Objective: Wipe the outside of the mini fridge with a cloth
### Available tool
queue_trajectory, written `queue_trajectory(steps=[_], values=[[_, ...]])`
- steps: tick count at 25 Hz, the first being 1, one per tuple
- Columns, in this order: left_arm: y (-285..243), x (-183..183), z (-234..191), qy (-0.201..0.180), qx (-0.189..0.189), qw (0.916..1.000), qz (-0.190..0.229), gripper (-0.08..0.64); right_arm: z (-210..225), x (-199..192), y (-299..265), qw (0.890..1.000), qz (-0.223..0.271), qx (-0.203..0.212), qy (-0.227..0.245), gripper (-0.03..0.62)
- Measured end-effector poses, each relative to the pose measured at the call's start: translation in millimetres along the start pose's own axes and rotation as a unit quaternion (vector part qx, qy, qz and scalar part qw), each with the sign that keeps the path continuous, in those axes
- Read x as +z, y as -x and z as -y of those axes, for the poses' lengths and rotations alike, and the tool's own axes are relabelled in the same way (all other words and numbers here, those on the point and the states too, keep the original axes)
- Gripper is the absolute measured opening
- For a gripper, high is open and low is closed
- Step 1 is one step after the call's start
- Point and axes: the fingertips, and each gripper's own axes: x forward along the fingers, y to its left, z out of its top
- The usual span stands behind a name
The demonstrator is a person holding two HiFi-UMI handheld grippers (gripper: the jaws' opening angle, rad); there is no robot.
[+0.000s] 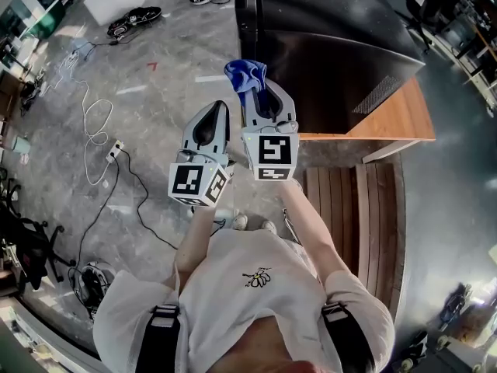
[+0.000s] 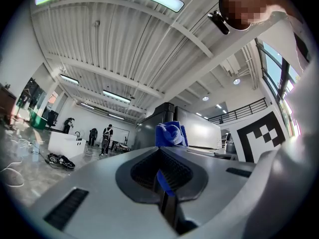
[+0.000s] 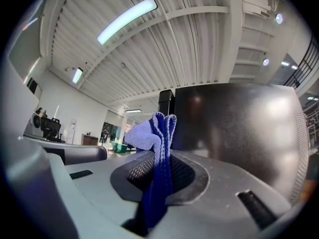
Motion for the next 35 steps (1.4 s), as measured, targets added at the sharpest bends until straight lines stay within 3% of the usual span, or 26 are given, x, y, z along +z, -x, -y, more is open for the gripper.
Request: queue_trajectory(steps=[7,14,20,25,35], values=[[-1.2,-3.8,2.6,-0.001,0.002,1.0,-0.005,0.005,16.9,-2.0,7.6,1.0,0.0,-0.001,0.018,0.062],[-3.5,-7.4,10.1,-0.001,-0.001,1.0,-0.009,0.005,56.9,-5.7,26.1,0.999,-0.001,-0.043,0.024,0.062],[-11.6,-14.1,30.3,0.001,-0.021,0.9997,-0.014,0.005,116.7,-9.2,52.2,0.994,-0.005,-0.106,0.031,0.063],[-16.9,-20.1,46.6,0.0,-0.036,0.9992,-0.019,0.005,160.4,-15.2,70.9,0.987,-0.014,-0.149,0.065,0.063],[-23.2,-28.6,69.3,0.001,-0.047,0.9985,-0.026,0.005,252.4,-27.5,109.6,0.966,-0.034,-0.253,0.044,0.063]])
